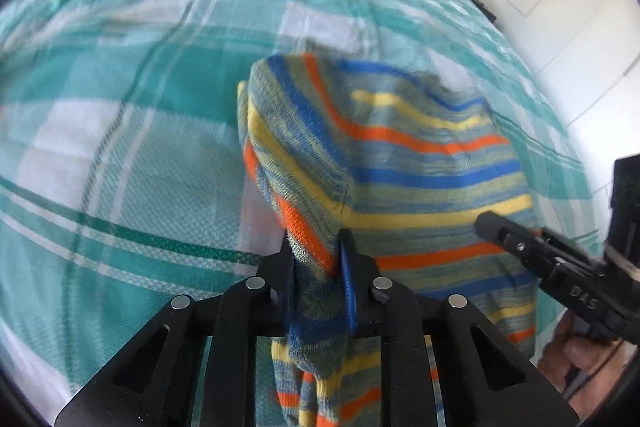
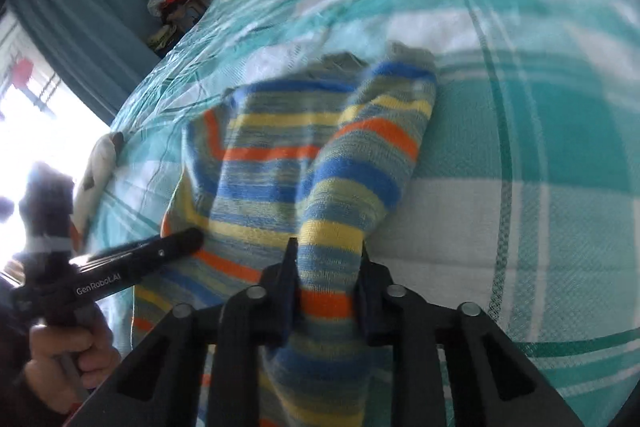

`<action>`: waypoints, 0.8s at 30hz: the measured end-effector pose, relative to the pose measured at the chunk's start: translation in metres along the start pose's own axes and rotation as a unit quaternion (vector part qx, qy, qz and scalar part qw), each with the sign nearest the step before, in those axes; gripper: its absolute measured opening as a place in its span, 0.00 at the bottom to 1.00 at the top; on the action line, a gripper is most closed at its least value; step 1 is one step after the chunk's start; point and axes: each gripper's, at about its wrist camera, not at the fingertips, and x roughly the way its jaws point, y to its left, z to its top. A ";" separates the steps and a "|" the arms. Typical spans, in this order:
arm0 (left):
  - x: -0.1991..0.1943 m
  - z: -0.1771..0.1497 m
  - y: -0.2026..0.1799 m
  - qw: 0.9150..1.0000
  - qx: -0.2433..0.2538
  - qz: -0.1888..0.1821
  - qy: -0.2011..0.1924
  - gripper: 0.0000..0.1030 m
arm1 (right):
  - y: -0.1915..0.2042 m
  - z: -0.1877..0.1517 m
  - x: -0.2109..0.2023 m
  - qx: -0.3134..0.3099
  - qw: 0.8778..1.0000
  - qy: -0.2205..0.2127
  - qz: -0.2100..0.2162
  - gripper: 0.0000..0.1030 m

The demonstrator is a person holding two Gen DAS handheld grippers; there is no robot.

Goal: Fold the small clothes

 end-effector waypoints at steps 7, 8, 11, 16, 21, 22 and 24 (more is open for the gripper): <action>-0.060 0.021 -0.017 0.997 0.015 -0.032 -0.063 0.18 | 0.034 0.014 -0.064 -0.034 0.996 -0.085 0.014 0.20; -0.058 0.023 -0.018 0.998 0.016 -0.030 -0.059 0.22 | 0.031 0.016 -0.064 -0.029 0.996 -0.086 0.012 0.20; -0.038 0.012 -0.013 0.999 0.016 0.029 -0.015 0.53 | 0.012 0.009 -0.054 -0.005 0.999 -0.045 -0.028 0.41; -0.066 -0.053 -0.014 0.993 0.055 0.105 -0.019 0.64 | 0.002 -0.032 -0.096 -0.034 0.993 -0.024 -0.113 0.76; -0.143 -0.119 -0.060 0.973 0.104 0.183 -0.092 0.97 | 0.024 -0.078 -0.160 -0.063 0.983 -0.022 -0.169 0.89; -0.156 -0.128 -0.068 0.972 0.106 0.186 -0.102 0.97 | 0.032 -0.087 -0.174 -0.067 0.982 -0.023 -0.172 0.90; -0.182 -0.145 -0.080 0.972 0.094 0.187 -0.107 0.98 | 0.043 -0.102 -0.198 -0.075 0.980 -0.031 -0.180 0.92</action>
